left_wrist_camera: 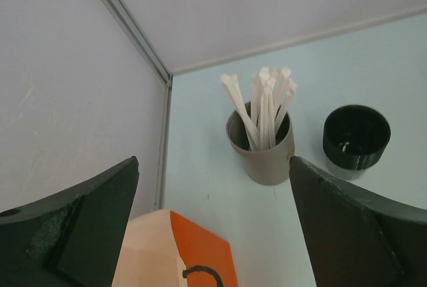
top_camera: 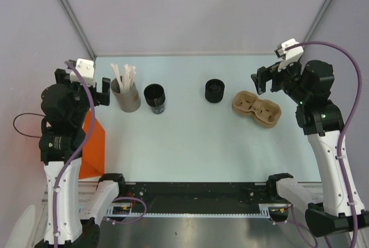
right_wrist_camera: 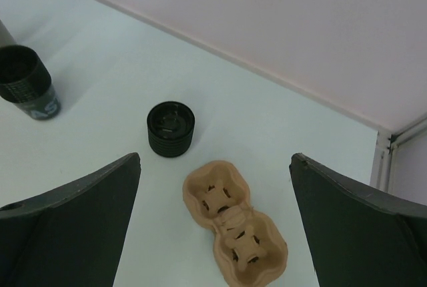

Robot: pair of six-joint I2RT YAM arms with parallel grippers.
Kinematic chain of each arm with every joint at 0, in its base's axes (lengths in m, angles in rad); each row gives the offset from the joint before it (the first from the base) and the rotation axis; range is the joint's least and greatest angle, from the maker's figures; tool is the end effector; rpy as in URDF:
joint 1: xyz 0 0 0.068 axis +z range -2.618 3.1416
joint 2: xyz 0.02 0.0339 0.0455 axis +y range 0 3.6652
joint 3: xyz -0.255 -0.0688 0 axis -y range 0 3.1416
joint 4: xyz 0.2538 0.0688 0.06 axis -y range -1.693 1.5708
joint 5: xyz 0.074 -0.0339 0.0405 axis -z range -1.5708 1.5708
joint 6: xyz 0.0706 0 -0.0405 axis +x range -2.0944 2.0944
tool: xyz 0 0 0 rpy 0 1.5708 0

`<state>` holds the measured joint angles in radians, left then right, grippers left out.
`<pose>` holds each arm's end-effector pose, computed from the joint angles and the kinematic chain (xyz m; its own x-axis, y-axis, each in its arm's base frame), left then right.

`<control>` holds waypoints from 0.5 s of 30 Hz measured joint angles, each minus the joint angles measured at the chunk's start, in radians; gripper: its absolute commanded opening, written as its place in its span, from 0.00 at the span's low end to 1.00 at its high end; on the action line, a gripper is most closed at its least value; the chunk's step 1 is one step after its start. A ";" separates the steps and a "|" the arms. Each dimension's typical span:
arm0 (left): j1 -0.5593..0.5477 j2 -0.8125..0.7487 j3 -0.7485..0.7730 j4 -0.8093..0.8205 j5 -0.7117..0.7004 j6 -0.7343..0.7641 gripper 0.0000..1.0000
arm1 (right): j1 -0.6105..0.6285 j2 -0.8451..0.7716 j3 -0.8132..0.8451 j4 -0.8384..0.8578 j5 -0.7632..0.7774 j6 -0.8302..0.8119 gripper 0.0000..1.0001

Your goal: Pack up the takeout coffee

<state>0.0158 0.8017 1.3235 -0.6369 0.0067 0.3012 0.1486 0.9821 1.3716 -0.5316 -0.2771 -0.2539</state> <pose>0.1764 0.0023 0.4586 -0.1124 0.2949 -0.9489 0.0253 0.9555 0.2940 0.2255 0.0533 0.4574 -0.0325 -0.2492 -0.9679 -0.4323 0.8767 -0.2111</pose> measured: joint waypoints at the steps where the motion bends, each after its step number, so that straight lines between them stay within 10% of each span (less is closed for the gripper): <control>1: 0.000 -0.001 -0.011 -0.011 -0.005 0.004 1.00 | -0.001 0.007 -0.008 -0.002 0.005 -0.002 1.00; 15: 0.000 -0.018 -0.065 -0.105 -0.088 0.014 1.00 | 0.007 0.090 -0.165 0.006 0.081 -0.006 1.00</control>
<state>0.0158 0.7841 1.2587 -0.7418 -0.0811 0.3157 0.1558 1.0725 1.2068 -0.5251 -0.1959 -0.2596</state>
